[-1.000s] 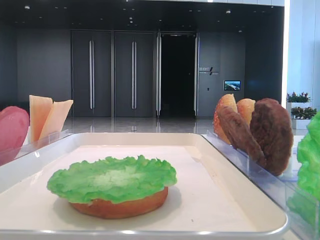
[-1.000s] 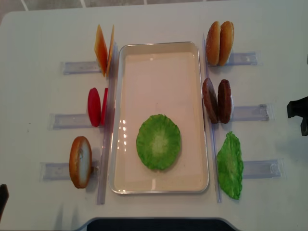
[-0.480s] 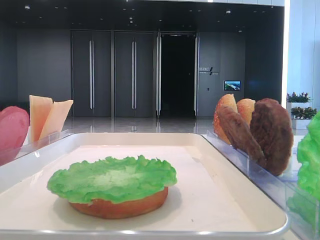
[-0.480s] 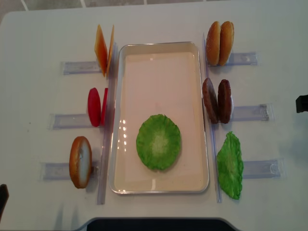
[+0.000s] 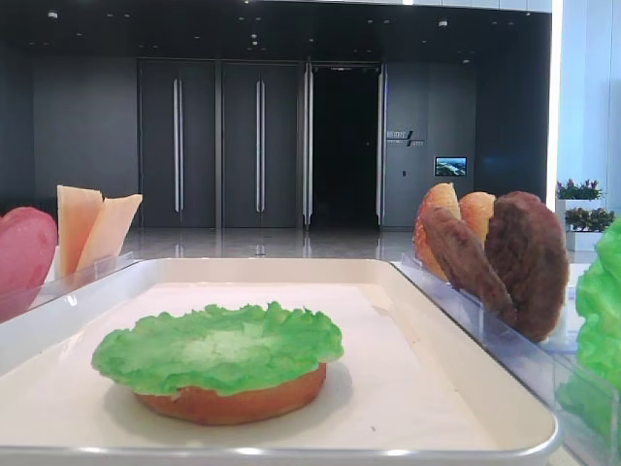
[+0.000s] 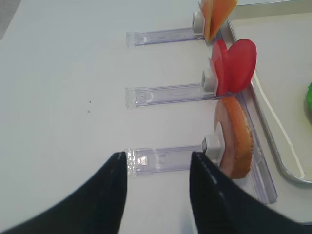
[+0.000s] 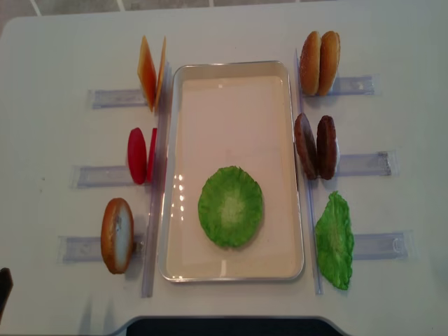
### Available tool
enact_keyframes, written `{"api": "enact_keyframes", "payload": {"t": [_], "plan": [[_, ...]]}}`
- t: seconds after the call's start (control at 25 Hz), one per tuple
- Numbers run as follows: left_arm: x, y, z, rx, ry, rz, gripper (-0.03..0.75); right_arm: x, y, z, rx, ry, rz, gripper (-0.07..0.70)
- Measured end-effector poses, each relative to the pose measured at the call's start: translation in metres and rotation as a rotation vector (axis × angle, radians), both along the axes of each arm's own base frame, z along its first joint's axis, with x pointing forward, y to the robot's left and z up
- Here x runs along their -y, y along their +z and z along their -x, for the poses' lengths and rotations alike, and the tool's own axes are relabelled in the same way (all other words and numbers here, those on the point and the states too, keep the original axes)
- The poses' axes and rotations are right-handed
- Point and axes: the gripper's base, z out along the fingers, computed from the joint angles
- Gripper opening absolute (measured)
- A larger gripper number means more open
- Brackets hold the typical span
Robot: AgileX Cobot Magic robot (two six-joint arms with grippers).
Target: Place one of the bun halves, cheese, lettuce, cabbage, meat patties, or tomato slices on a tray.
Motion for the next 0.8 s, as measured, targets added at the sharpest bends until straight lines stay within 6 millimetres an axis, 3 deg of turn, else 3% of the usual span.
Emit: {"api": "enact_keyframes", "payload": {"t": [0.32, 0.6, 0.8], "plan": [[0.0, 0.0, 0.0, 0.0, 0.003, 0.006, 0.328, 0.002, -0.02, 0.059, 0.197, 0.007, 0.0, 0.37], [0.0, 0.0, 0.0, 0.0, 0.003, 0.006, 0.328, 0.002, -0.049, 0.085, 0.301, 0.049, 0.034, 0.327], [0.0, 0.0, 0.0, 0.0, 0.004, 0.006, 0.328, 0.002, -0.057, 0.094, 0.373, 0.069, 0.041, 0.314]]}}
